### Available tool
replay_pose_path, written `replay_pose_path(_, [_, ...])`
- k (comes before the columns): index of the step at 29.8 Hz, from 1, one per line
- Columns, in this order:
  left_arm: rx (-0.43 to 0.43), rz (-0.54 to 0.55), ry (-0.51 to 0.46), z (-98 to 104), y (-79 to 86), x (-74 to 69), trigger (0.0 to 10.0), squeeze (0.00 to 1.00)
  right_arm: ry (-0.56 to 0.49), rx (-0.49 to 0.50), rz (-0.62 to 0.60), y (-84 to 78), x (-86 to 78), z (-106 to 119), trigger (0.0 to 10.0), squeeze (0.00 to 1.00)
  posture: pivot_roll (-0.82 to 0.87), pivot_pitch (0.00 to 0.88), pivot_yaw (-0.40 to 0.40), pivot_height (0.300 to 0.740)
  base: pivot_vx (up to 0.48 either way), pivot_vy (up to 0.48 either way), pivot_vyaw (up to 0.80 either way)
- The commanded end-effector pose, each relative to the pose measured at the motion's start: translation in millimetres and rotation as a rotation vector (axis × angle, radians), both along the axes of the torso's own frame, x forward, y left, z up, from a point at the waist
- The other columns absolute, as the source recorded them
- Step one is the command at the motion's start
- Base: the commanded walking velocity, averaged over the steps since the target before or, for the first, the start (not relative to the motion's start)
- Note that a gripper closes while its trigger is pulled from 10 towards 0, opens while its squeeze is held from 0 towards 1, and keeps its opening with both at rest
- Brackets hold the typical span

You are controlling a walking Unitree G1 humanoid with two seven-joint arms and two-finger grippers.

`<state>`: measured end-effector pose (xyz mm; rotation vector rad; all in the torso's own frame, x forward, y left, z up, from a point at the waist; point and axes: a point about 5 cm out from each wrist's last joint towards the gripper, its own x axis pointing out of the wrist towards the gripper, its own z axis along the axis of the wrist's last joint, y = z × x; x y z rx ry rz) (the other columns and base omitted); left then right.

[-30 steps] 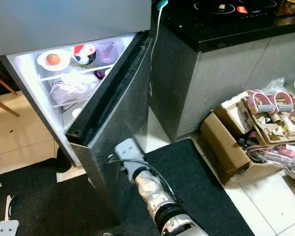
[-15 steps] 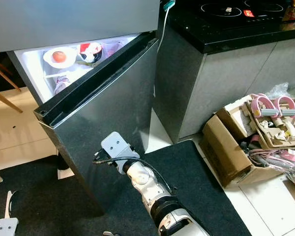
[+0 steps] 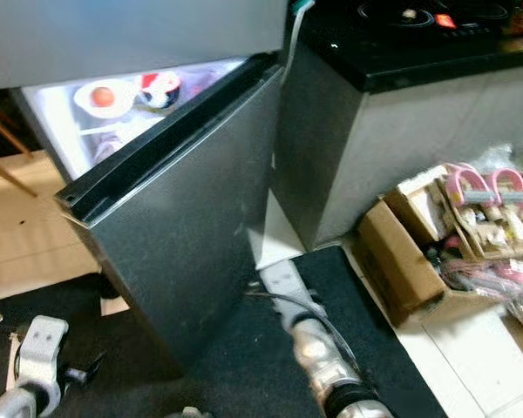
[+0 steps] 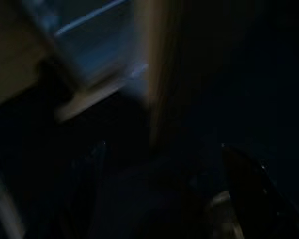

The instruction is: Restocking fridge

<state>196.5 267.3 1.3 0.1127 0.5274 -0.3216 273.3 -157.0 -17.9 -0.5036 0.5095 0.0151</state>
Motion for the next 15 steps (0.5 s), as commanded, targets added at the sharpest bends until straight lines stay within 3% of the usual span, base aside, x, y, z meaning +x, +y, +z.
replay_pose_path(1, [-0.089, -0.154, 0.087, 3.6, -10.8, -14.3, 10.0, 0.00, 0.029, 0.007, -0.044, -3.1, -7.3, -6.6, 10.0, 0.12, 0.06, 0.121, 0.001, 0.740, 0.000, 0.000, 0.00])
replay_pose_path(3, [-0.109, -0.193, 0.103, 5.1, -13.9, -18.6, 10.0, 0.00, 0.030, 0.007, -0.053, -4.4, -8.0, -7.0, 10.0, 0.12, 0.06, 0.121, 0.001, 0.740, 0.000, 0.000, 0.00])
replay_pose_path(4, [-0.150, -0.277, 0.147, 9.2, -19.2, -31.9, 10.0, 0.00, 0.026, 0.007, -0.064, -5.8, -7.6, -6.5, 10.0, 0.12, 0.06, 0.118, 0.008, 0.740, 0.000, 0.000, 0.00])
replay_pose_path(6, [-0.186, -0.346, 0.181, 14.3, -23.8, -42.4, 10.0, 0.00, 0.022, 0.007, -0.071, -7.0, -6.6, -5.6, 10.0, 0.12, 0.06, 0.117, 0.010, 0.740, 0.000, 0.000, 0.00])
replay_pose_path(9, [-0.188, -0.391, 0.174, 19.5, -29.5, -43.4, 10.0, 0.00, 0.015, 0.007, -0.078, -8.2, -4.9, -4.2, 10.0, 0.12, 0.06, 0.115, 0.008, 0.740, 0.000, 0.000, 0.00])
replay_pose_path(10, [-0.165, -0.403, 0.146, 23.3, -32.9, -39.1, 10.0, 0.00, 0.009, 0.014, -0.080, -8.1, -3.6, -3.1, 10.0, 0.12, 0.06, 0.114, 0.006, 0.740, 0.000, 0.000, 0.00])
replay_pose_path(11, [-0.083, -0.393, 0.056, 28.7, -36.3, -23.3, 10.0, 0.00, -0.016, 0.042, -0.068, -5.2, 0.0, 0.6, 10.0, 0.12, 0.07, 0.111, 0.005, 0.740, 0.000, 0.000, 0.00])
replay_pose_path(15, [-0.041, -0.392, -0.018, 37.6, -41.5, -6.9, 10.0, 0.00, -0.050, 0.075, -0.046, -0.5, 4.3, 5.8, 10.0, 0.12, 0.07, 0.110, 0.003, 0.740, 0.000, 0.000, 0.00])
